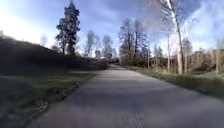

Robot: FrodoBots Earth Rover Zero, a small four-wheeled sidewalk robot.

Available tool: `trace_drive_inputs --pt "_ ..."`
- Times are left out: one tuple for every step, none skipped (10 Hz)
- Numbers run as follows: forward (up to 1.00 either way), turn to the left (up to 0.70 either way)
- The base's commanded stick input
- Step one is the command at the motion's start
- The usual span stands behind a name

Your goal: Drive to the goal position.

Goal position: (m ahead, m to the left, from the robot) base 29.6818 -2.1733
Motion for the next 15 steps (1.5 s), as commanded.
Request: trace_drive_inputs --pt "1.00 0.00" --pt "1.00 0.00" --pt "1.00 0.00" --pt "1.00 0.00" --pt "1.00 0.00" --pt "1.00 0.00" --pt "1.00 0.00" --pt "1.00 0.00" --pt "1.00 0.00" --pt "1.00 0.00" --pt "1.00 0.00" --pt "1.00 0.00" --pt "1.00 0.00" --pt "1.00 0.00" --pt "1.00 0.00"
